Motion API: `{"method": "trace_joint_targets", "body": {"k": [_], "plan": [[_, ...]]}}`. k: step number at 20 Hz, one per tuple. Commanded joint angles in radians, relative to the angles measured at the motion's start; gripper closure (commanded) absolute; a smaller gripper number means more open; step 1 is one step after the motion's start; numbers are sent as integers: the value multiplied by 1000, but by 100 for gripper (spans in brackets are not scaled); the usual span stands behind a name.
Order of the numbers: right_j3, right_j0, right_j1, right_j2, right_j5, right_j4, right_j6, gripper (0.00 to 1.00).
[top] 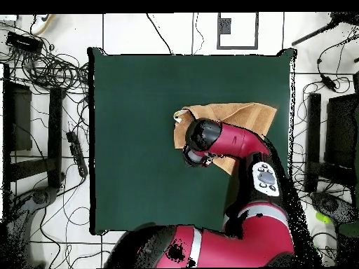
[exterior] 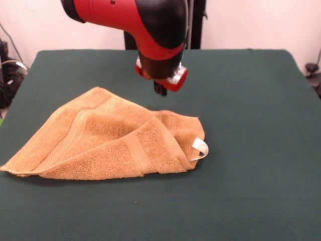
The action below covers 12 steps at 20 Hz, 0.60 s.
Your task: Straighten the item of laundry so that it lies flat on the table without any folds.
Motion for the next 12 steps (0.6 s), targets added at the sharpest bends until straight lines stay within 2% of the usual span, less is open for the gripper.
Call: {"method": "trace_joint_targets", "body": {"k": [1,4,5,7,12], "plan": [[83,18,-41,136,120,58,36,100],[64,28,-51,119,83,27,33,100],[41,46,-52,90,25,-2,53,100],[50,30,-65,111,-84,14,58,100],[41,43,-140,91,-32,-19,18,100]]}}
